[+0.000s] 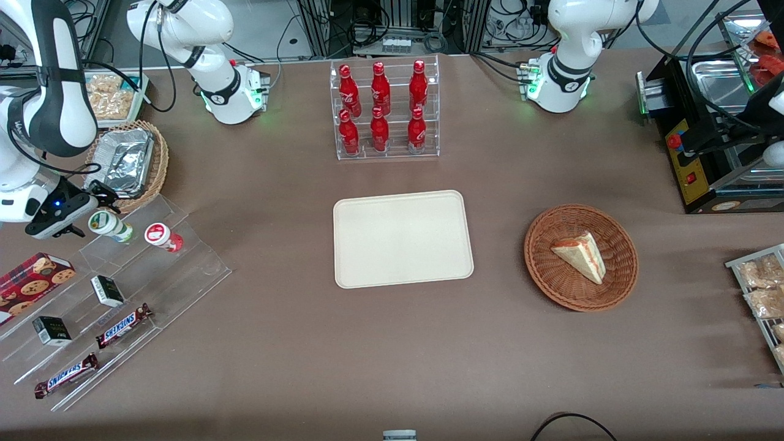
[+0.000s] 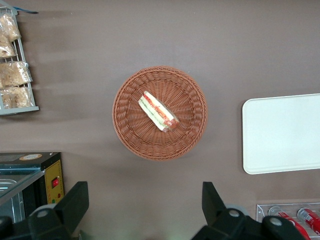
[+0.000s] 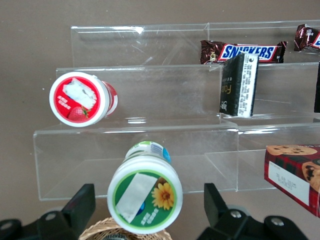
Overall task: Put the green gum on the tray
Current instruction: 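Lower the right gripper around the green-lidded tub and close it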
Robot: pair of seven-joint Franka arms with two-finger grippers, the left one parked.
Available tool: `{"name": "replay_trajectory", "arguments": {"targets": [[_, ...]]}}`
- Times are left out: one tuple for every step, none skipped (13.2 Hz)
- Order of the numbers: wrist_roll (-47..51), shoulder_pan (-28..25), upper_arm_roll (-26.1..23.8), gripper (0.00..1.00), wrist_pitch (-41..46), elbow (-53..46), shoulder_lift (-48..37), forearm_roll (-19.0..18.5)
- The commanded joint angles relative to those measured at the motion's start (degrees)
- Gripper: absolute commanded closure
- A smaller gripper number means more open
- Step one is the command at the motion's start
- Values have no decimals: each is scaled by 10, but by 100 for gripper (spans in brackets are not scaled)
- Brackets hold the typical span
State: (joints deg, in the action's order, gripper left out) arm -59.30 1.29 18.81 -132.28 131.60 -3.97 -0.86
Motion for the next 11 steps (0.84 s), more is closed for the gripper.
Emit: {"name": "replay_trajectory", "arguments": {"targets": [[-1, -1, 1, 3, -18, 2, 6, 4], [-1, -1, 1, 3, -18, 2, 7, 7], [-1, -1, 1, 4, -18, 2, 7, 8], [-1, -3, 1, 10, -18, 2, 7, 8], [-1, -7, 1, 29, -17, 1, 7, 8], [0, -7, 1, 54, -16, 1, 7, 8], [0, -7, 1, 75, -16, -1, 8, 9], [4, -9, 0, 87, -15, -1, 9, 9], [9, -10, 0, 97, -12, -4, 8, 9], [10, -10, 0, 100, -9, -7, 9, 9], [10, -10, -1, 100, -9, -11, 8, 9]]}}
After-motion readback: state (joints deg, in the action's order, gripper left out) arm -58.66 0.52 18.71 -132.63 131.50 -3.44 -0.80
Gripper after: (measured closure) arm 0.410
